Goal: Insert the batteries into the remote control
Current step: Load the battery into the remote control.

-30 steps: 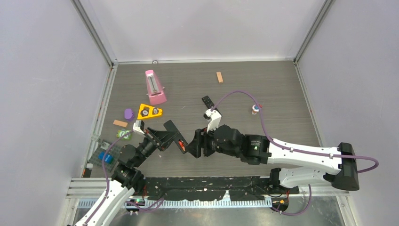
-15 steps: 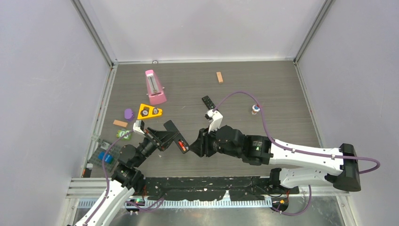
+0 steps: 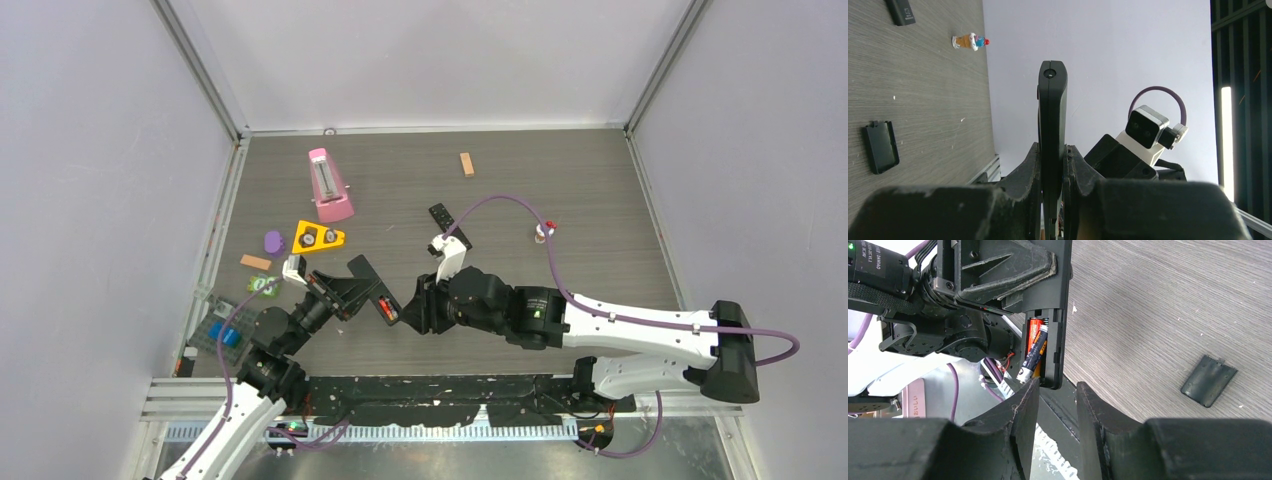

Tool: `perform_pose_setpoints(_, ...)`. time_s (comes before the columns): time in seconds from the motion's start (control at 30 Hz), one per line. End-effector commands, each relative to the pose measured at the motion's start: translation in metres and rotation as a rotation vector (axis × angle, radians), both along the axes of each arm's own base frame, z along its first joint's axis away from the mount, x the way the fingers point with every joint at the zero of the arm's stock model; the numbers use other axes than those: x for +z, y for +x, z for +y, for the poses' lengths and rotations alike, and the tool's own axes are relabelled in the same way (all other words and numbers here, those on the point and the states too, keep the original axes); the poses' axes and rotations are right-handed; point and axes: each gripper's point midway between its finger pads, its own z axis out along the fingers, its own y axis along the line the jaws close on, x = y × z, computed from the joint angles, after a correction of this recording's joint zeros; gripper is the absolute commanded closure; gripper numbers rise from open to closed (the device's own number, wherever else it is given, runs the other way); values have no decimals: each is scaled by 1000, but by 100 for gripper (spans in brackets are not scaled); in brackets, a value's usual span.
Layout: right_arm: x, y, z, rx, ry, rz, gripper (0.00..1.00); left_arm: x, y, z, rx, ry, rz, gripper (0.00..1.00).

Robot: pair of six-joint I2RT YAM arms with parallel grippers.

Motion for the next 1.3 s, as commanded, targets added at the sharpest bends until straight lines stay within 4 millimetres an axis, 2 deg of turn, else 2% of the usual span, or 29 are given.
perform_pose_setpoints(0.0,26,6,6,-9,56,-32,61,10,-1,1,2,-26,-25,100)
perform_pose_setpoints(0.43,30,-3,-5,25,68,-40,58,9,1,0,4,-21,-21,100)
perform_pose_setpoints(0.9,28,-3,7,44,60,-33,59,9,0,0,2,-23,-24,100)
perform_pose_setpoints(1.27,26,2,7,10,57,-26,59,9,-1,0,-1,-24,-26,100)
